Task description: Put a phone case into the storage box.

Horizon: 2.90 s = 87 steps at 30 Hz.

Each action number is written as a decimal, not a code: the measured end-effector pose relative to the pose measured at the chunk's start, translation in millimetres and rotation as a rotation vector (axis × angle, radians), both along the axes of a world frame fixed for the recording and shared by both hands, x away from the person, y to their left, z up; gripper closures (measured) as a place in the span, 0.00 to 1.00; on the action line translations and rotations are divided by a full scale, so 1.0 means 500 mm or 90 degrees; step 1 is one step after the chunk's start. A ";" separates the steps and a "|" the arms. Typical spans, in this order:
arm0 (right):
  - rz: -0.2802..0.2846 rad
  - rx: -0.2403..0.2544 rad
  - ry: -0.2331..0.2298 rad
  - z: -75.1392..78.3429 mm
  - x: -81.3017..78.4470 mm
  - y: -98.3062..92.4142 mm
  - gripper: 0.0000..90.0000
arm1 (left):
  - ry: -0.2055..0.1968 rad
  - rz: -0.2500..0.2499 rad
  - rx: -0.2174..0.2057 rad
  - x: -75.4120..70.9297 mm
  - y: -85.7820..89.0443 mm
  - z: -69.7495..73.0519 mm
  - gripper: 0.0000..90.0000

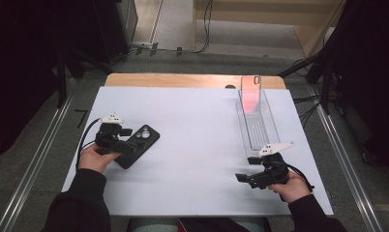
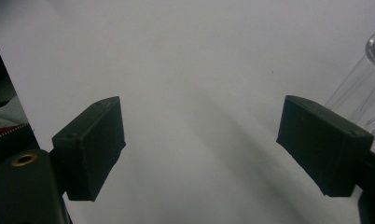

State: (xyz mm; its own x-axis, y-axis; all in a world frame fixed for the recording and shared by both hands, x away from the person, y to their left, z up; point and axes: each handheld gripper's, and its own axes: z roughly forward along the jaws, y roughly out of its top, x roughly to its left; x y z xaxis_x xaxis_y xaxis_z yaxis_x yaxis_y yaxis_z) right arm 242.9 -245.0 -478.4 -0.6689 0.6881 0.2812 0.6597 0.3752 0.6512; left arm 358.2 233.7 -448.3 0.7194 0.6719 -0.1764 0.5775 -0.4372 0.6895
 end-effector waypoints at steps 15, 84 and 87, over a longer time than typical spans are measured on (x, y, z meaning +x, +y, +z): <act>0.001 0.000 0.000 0.000 0.000 0.001 0.15 | 0.006 0.006 0.020 0.026 0.003 -0.029 0.15; 0.007 -0.007 0.003 -0.003 0.000 0.004 0.15 | -0.040 0.044 0.142 0.012 -0.026 -0.099 0.16; 0.006 -0.006 0.005 -0.003 0.000 0.005 0.15 | -0.034 0.047 0.138 0.013 -0.025 -0.097 0.16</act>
